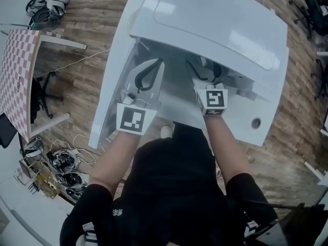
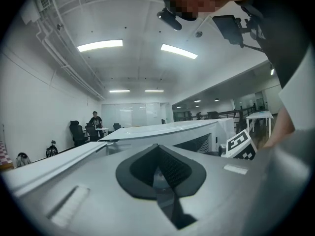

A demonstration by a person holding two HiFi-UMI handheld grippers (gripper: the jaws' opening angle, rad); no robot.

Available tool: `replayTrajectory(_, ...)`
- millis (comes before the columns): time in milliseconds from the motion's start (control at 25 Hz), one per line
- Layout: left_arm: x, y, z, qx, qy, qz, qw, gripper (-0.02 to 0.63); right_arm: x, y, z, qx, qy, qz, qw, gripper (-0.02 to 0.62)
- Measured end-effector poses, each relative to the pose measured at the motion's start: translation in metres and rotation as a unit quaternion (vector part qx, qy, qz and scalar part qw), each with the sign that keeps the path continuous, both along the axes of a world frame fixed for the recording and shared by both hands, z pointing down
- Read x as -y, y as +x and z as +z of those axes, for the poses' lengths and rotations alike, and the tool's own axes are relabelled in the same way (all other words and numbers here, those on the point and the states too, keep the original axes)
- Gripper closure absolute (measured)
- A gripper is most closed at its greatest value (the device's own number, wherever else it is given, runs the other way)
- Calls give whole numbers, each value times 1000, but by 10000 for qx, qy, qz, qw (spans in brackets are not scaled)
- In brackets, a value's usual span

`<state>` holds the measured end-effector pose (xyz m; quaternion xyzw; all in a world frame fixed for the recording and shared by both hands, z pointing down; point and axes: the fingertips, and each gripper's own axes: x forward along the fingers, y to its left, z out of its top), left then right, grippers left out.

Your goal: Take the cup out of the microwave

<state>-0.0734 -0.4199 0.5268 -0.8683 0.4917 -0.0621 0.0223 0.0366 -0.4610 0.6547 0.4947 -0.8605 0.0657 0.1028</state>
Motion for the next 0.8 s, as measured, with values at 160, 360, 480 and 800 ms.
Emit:
replayTrajectory(160,9,1,5,-16,-48,32,10000,600,17,-4,7,80,-33,19,10000,209)
replayTrajectory(360,19,0,9,-20,-119,44,9999,599,33,-10,10,14,-82,9,10000,195)
replayTrajectory(480,25,-1,10,-48,-142,29,9999,598,40,-11,16,-65,-181,50,9998,176)
replayTrajectory(800,31,-3,15,-33,-229,-1,9997,599,53,-16,23,-182,-292,48,9994,173)
